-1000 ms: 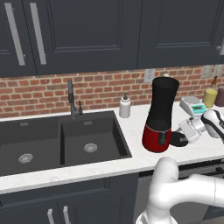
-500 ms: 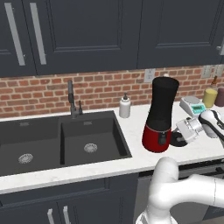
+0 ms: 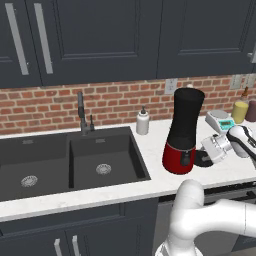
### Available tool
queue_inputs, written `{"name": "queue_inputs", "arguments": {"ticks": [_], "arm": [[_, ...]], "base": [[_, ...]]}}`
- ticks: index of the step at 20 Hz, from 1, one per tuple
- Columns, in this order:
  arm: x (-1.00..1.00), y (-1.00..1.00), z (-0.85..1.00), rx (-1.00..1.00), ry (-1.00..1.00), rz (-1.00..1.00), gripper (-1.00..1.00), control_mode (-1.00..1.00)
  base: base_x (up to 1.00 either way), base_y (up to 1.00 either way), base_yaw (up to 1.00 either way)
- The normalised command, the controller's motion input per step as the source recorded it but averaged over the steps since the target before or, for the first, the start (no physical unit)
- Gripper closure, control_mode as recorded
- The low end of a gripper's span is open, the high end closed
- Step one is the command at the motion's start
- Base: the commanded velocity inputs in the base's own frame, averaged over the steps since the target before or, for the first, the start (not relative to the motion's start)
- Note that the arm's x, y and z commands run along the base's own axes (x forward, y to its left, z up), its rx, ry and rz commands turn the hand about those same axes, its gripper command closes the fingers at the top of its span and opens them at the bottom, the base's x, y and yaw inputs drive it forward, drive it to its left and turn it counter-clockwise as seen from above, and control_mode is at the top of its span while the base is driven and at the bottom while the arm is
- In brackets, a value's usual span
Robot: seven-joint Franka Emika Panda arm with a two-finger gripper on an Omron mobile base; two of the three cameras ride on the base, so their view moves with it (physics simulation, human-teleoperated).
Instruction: Close the lid blender by securely placing the lid on top.
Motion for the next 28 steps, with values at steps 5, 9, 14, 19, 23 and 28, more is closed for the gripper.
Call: {"name": "queue_inputs", "arguments": {"ticks": [5,9,14,19,23,28], "arm": [[-0.02,-0.02,0.12,0.01,0.0,0.0,1.0,-1.0],[-0.4,-0.25,0.52,0.02,-0.02,0.0,1.0,-1.0],[-0.85,-0.45,0.82,0.0,-0.13,0.0,1.0,-1.0],[-0.97,-0.43,0.94,0.0,-0.16,0.0,1.0,-1.0],[-0.62,-0.14,1.0,0.0,-0.26,-0.03,1.0,-1.0],[-0.08,0.17,1.0,0.0,-0.2,0.0,1.0,-1.0]], "base": [[0.0,0.0,0.0],[0.0,0.0,0.0],[0.0,0.0,0.0],[0.0,0.0,0.0],[0.0,0.0,0.0],[0.0,0.0,0.0]]}}
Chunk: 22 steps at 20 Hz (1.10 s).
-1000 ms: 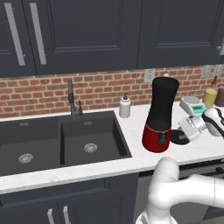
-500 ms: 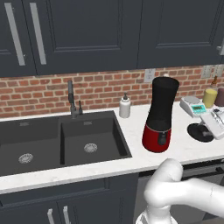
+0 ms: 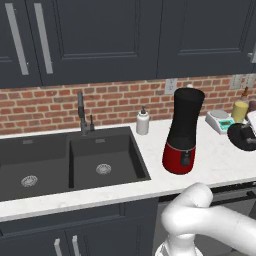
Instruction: Close the lid blender by securely placing the lid on top.
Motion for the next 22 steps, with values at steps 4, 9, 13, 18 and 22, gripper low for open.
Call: {"name": "queue_inputs", "arguments": {"ticks": [4,9,13,18,22], "arm": [[0.0,0.29,1.0,0.0,-0.11,-0.01,1.0,-1.0],[0.0,0.21,1.0,0.0,-0.02,0.0,1.0,-1.0],[0.0,0.23,1.0,0.0,0.0,0.0,1.0,-1.0],[0.01,0.42,0.76,0.0,0.0,0.0,1.0,-1.0],[0.15,0.55,0.1,0.0,0.03,0.0,1.0,-1.0]], "base": [[0.0,0.0,0.0],[0.0,0.0,0.0],[0.0,0.0,0.0],[0.0,0.0,0.0],[0.0,0.0,0.0]]}}
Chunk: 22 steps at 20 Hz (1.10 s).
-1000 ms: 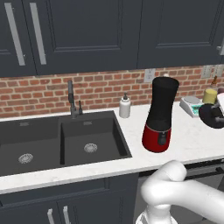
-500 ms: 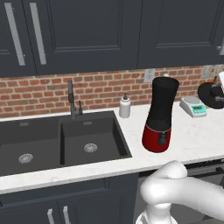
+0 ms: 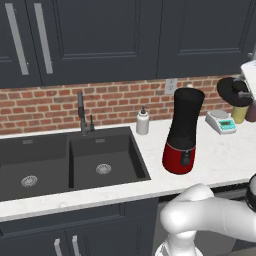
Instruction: Close the lid blender by securely placing the lid on top.
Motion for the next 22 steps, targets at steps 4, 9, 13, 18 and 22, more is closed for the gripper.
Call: {"name": "queue_inputs", "arguments": {"ticks": [4,9,13,18,22], "arm": [[0.1,0.27,-0.02,0.0,0.16,0.0,1.0,-1.0],[0.13,0.36,0.0,0.0,0.14,0.0,1.0,-1.0],[0.3,0.52,0.02,0.0,0.13,-0.01,1.0,-1.0],[0.35,0.44,0.0,0.0,0.1,-0.01,1.0,-1.0],[0.29,0.2,-0.07,0.0,0.03,0.0,1.0,-1.0]], "base": [[0.0,0.0,0.0],[0.0,0.0,0.0],[0.0,0.0,0.0],[0.0,0.0,0.0],[0.0,0.0,0.0]]}}
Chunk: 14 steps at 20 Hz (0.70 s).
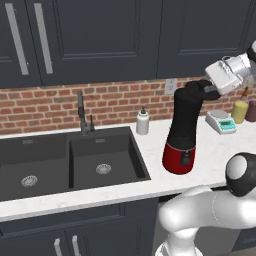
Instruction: Close the lid blender by securely placing the lid on top.
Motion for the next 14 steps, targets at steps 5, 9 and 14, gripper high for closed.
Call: {"name": "queue_inputs", "arguments": {"ticks": [5,9,14], "arm": [[0.43,0.01,-0.19,0.0,0.01,-0.02,1.0,-1.0],[0.33,0.0,-0.25,0.0,0.0,-0.01,1.0,-1.0],[0.18,0.0,-0.27,0.0,0.0,0.0,1.0,-1.0]], "base": [[0.0,0.0,0.0],[0.0,0.0,0.0],[0.0,0.0,0.0]]}}
